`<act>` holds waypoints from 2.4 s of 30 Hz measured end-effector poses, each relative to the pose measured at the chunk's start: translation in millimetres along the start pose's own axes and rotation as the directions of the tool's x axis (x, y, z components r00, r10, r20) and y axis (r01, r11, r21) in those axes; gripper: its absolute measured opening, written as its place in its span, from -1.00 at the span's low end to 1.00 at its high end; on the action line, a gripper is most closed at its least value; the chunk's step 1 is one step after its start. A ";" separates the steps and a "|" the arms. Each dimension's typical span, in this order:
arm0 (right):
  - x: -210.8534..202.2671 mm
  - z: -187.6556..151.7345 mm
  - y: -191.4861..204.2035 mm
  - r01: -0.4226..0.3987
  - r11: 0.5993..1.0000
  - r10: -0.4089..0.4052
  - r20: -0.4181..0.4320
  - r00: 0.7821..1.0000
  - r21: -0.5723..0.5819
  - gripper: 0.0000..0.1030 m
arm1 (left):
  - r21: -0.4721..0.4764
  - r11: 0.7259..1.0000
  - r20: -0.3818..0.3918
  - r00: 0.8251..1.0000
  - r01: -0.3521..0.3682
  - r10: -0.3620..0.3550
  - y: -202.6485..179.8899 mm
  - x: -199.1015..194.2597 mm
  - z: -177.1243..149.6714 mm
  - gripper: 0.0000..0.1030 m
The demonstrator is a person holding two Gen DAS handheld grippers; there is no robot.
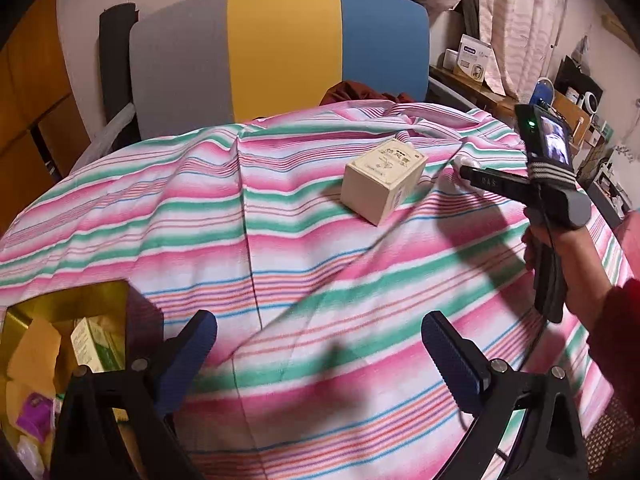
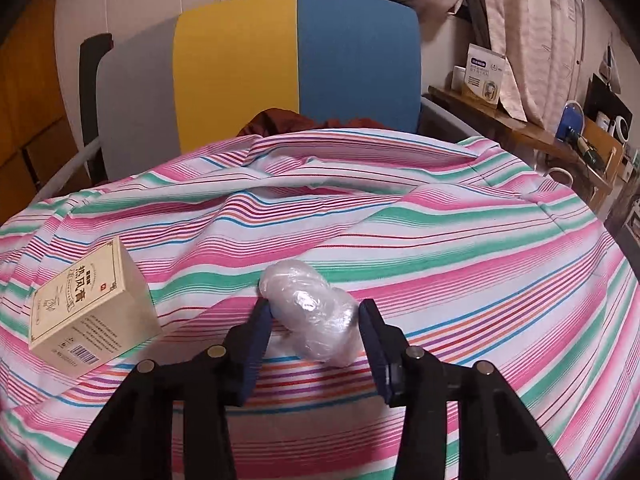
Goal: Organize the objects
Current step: 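Grasp the cream medicine box with the left gripper while the right holds the ball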
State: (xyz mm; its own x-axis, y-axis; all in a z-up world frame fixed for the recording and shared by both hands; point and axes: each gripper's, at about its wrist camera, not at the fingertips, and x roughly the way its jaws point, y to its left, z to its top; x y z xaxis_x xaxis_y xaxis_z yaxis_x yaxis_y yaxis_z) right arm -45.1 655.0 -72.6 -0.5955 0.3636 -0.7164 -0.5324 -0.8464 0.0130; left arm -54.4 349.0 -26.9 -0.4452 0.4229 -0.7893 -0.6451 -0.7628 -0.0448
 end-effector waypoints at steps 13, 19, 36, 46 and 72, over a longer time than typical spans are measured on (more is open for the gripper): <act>-79.1 -87.4 12.0 -0.208 0.939 0.212 0.017 0.977 0.274 -0.22 | 0.098 0.995 0.036 0.999 -0.026 0.022 -21.8 60.1 62.5 1.00; -79.3 -109.5 12.0 -0.163 0.934 0.167 0.016 0.986 0.316 -0.26 | 0.269 0.961 0.060 0.997 -0.067 0.053 -51.1 95.2 91.2 1.00; -97.2 -91.7 -3.3 -0.197 0.934 0.167 0.124 0.978 0.297 0.31 | 0.238 0.971 0.060 0.998 0.013 -0.028 -52.2 110.8 86.2 0.05; -46.9 -80.9 -0.5 -0.184 0.946 0.194 -0.013 0.981 0.268 0.12 | 0.109 0.994 0.165 0.986 0.003 -0.022 -18.7 42.6 53.4 0.00; -48.7 -43.6 -2.6 -0.021 0.981 0.030 -0.044 0.999 0.191 0.17 | -0.036 0.998 0.016 0.999 0.045 -0.044 -3.8 38.6 -10.2 0.51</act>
State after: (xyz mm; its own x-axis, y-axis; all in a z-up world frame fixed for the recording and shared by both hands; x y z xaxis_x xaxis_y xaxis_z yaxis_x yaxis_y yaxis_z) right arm 11.5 622.5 -68.2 -0.5843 0.3208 -0.7455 -0.6251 -0.7637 0.1613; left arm -62.8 363.2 -63.5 -0.4262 0.4638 -0.7766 -0.6414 -0.7604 -0.1021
